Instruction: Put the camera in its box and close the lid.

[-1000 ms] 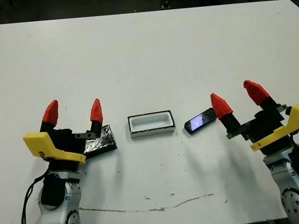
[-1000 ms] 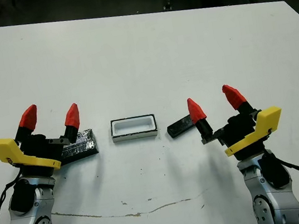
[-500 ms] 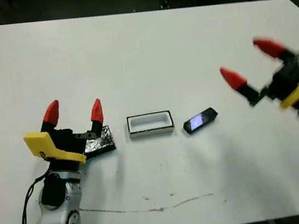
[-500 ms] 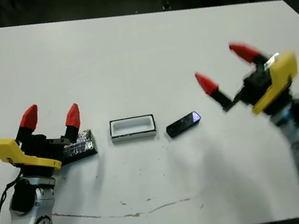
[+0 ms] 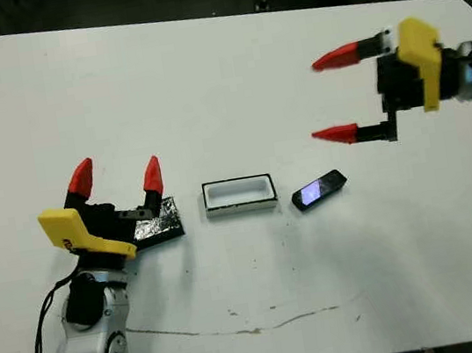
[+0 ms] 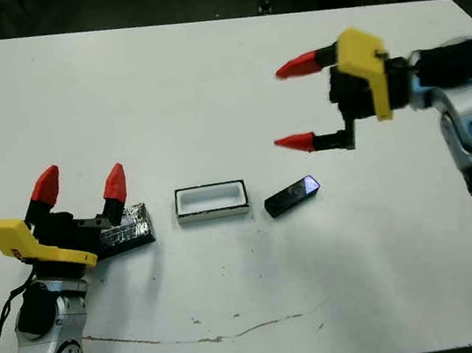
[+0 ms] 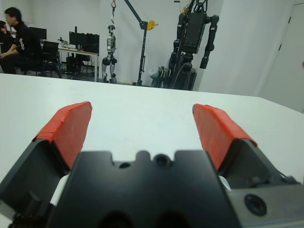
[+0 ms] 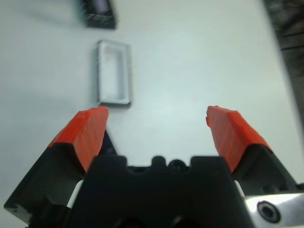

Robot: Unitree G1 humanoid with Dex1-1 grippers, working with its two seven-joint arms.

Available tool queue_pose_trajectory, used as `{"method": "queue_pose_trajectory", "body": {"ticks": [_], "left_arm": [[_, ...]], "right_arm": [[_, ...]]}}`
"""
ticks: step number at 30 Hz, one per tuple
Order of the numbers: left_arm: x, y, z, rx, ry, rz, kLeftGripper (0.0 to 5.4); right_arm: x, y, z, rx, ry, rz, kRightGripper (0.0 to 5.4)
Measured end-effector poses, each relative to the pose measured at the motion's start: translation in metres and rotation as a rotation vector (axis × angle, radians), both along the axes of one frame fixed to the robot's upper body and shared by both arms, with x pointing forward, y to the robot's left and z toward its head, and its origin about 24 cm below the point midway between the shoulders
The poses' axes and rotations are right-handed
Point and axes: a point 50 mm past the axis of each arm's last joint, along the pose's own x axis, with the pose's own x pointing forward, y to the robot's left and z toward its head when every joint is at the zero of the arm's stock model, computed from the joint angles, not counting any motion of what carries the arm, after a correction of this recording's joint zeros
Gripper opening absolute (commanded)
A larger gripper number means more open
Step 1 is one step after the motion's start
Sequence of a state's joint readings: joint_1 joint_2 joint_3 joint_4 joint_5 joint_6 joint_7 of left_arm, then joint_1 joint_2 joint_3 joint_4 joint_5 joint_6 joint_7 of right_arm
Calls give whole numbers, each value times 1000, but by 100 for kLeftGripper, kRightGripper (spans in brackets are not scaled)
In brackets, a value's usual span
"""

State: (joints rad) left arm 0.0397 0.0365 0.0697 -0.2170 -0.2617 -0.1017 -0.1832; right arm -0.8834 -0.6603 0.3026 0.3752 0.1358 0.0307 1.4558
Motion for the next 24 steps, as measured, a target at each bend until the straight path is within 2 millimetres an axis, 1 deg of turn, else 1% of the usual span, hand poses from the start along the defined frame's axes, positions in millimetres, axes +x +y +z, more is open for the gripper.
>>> {"method": "queue_pose_trajectory", "body": {"ticks": [4,9,11,13,16,17,19,22,24], "left_arm": [[0,0,0,-1,0,3,540],[0,0,0,-1,0,7,540],[0,0,0,-1,0,7,540],[0,0,0,2,1,8,540],[0,0,0,1,1,9,540],[0,0,0,1,1,9,540],[0,0,0,3,1,8,540],[0,0,0,11,2,9,540],[0,0,0,9,2,6,540]], "right_arm": [[4,5,-15,-75,102,62,535],[4,13,-16,-202,111,132,535],[4,13,-16,-202,111,132,535],[5,18,-16,-249,110,155,535],[6,19,-20,-277,123,154,535],[7,22,-25,-292,140,158,535],[7,25,-29,-289,137,177,535],[8,27,-33,-286,138,187,535],[9,27,-40,-303,160,178,535]]}}
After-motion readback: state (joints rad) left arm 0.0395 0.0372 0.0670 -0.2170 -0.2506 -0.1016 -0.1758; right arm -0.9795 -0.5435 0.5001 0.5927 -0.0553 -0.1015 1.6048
